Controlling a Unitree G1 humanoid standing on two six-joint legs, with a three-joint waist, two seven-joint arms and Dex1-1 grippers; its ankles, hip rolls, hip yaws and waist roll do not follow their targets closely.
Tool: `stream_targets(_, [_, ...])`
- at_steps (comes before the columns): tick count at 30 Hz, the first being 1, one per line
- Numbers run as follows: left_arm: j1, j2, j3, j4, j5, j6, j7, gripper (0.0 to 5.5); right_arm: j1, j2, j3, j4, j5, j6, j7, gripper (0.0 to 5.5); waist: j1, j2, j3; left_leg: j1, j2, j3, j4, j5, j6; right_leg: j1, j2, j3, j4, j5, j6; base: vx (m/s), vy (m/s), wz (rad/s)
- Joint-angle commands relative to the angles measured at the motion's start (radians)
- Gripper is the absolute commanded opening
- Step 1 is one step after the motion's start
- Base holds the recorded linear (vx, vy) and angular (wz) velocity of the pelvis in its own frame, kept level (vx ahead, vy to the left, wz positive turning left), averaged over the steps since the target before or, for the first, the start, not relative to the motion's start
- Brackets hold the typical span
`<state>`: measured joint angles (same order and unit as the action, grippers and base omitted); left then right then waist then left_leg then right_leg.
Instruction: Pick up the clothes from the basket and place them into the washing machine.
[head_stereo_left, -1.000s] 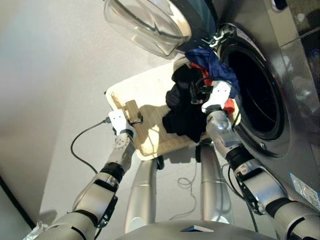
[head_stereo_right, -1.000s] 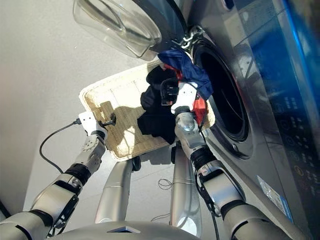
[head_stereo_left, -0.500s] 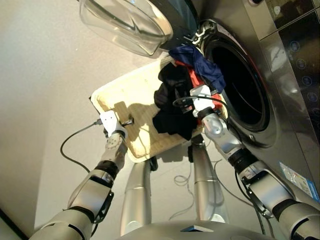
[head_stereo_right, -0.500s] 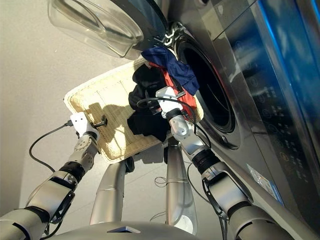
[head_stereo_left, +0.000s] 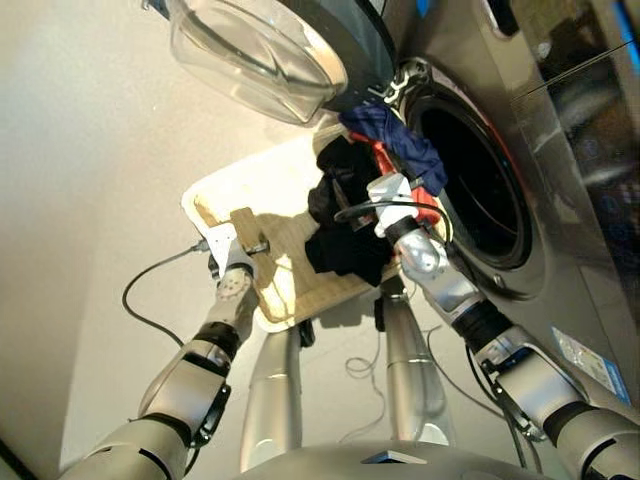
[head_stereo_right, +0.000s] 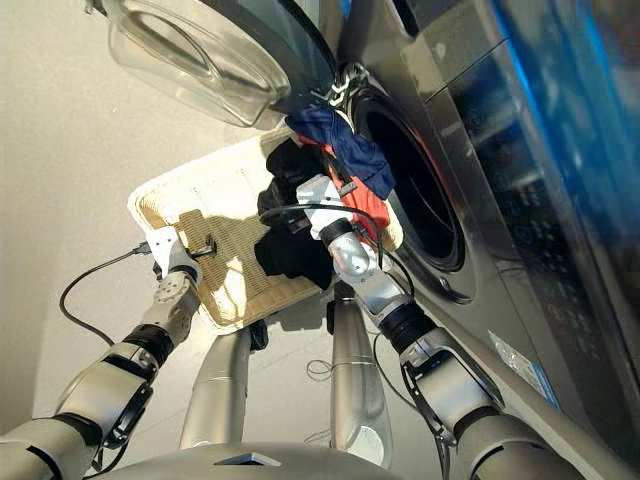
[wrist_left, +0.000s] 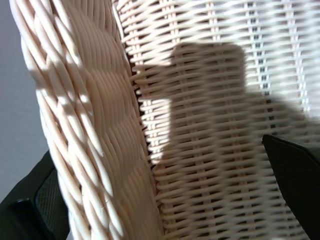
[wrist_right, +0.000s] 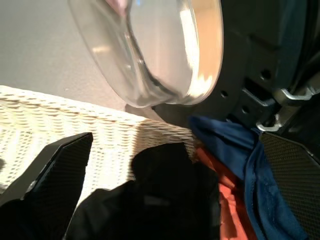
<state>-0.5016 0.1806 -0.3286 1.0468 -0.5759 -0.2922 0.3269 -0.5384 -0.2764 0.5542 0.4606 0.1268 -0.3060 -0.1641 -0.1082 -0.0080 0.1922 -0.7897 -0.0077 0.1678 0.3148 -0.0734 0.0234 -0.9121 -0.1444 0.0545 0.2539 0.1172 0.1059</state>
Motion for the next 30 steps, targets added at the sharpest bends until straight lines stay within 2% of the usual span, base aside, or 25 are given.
stream_targets(1, [-0.119, -0.091, 0.019, 0.018, 0.146, -0.013, 0.026, 5.5, -0.048, -0.007, -0.007, -0.04, 0.048, -0.038, -0.012, 5.5, 0.018, 0.05, 0.031, 0.112, 0.051, -0.103, -0.01, -0.008, -0.076, 0.152, 0.025, -0.077, -0.018, -0.058, 0.01, 0.049, -0.029, 0.187])
stream_targets(3, [-0.072, -0.09, 0.043, 0.04, 0.169, -0.002, 0.045, 5.5, -0.02, -0.013, -0.011, -0.031, 0.053, -0.035, -0.014, 5.5, 0.026, 0.04, 0.032, 0.147, 0.046, -0.108, -0.025, -0.005, -0.077, 0.197, 0.02, -0.088, -0.044, -0.052, 0.011, 0.0, 0.0, 0.0])
stream_targets(7, [0.022, -0.087, 0.059, 0.086, 0.15, 0.015, -0.035, 5.5, 0.017, -0.02, -0.023, -0.026, 0.076, -0.03, 0.006, 5.5, 0.038, 0.026, 0.035, 0.182, 0.043, -0.112, -0.033, -0.002, -0.075, 0.253, 0.018, -0.099, -0.074, -0.047, 0.012, 0.0, 0.0, 0.0])
stream_targets(9, [0.038, -0.089, 0.046, 0.117, 0.198, 0.03, -0.04, 5.5, 0.022, -0.019, -0.02, -0.016, 0.079, -0.028, 0.013, 5.5, 0.039, 0.021, 0.036, 0.189, 0.044, -0.112, -0.036, -0.002, -0.073, 0.263, 0.019, -0.101, -0.079, -0.045, 0.012, 0.0, 0.0, 0.0])
stream_targets(11, [0.05, -0.09, 0.037, 0.116, 0.259, 0.041, -0.012, 5.5, 0.035, -0.022, -0.023, -0.023, 0.091, -0.03, 0.021, 5.5, 0.041, 0.017, 0.037, 0.184, 0.045, -0.115, -0.033, -0.001, -0.072, 0.265, 0.02, -0.105, -0.081, -0.045, 0.011, 0.0, 0.0, 0.0])
stream_targets(14, [0.046, -0.087, 0.017, 0.098, 0.34, 0.04, 0.048, 5.5, 0.047, -0.025, -0.022, -0.024, 0.102, -0.035, 0.01, 5.5, 0.045, 0.013, 0.038, 0.181, 0.044, -0.121, -0.035, 0.002, -0.071, 0.265, 0.022, -0.108, -0.08, -0.047, 0.011, 0.0, 0.0, 0.0])
stream_targets(18, [0.036, -0.028, -0.077, -0.06, 0.62, 0.051, 0.193, 5.5, 0.063, -0.02, -0.017, -0.029, 0.092, -0.064, -0.018, 5.5, 0.053, 0.01, 0.043, 0.176, 0.045, -0.132, -0.03, 0.001, -0.071, 0.257, 0.022, -0.111, -0.07, -0.055, 0.009, 0.0, 0.0, 0.0])
stream_targets(22, [0.046, 0.01, -0.115, -0.203, 0.699, 0.024, 0.236, 5.5, 0.073, -0.024, -0.015, -0.045, 0.08, -0.084, -0.034, 5.5, 0.059, 0.008, 0.05, 0.169, 0.047, -0.133, -0.022, -0.003, -0.071, 0.253, 0.023, -0.112, -0.061, -0.062, 0.008, 0.0, 0.0, 0.0])
stream_targets(26, [0.042, -0.005, -0.127, -0.266, 0.469, -0.053, 0.104, 5.5, 0.063, -0.037, -0.01, -0.073, 0.084, -0.074, -0.031, 5.5, 0.053, 0.015, 0.056, 0.156, 0.041, -0.129, -0.024, 0.001, -0.069, 0.229, 0.023, -0.107, -0.058, -0.057, 0.008, 0.0, 0.0, 0.0])
stream_targets(27, [0.037, -0.012, -0.127, -0.26, 0.424, -0.059, 0.075, 5.5, 0.062, -0.037, -0.009, -0.077, 0.084, -0.073, -0.029, 5.5, 0.051, 0.016, 0.058, 0.153, 0.04, -0.127, -0.027, 0.002, -0.069, 0.225, 0.024, -0.103, -0.059, -0.056, 0.008, 0.0, 0.0, 0.0])
stream_targets(30, [0.009, -0.058, -0.116, -0.242, 0.192, -0.075, -0.037, 5.5, 0.049, -0.031, -0.007, -0.081, 0.073, -0.056, -0.028, 5.5, 0.043, 0.023, 0.061, 0.139, 0.039, -0.119, -0.03, 0.005, -0.068, 0.204, 0.025, -0.095, -0.061, -0.052, 0.009, 0.0, 0.0, 0.0])
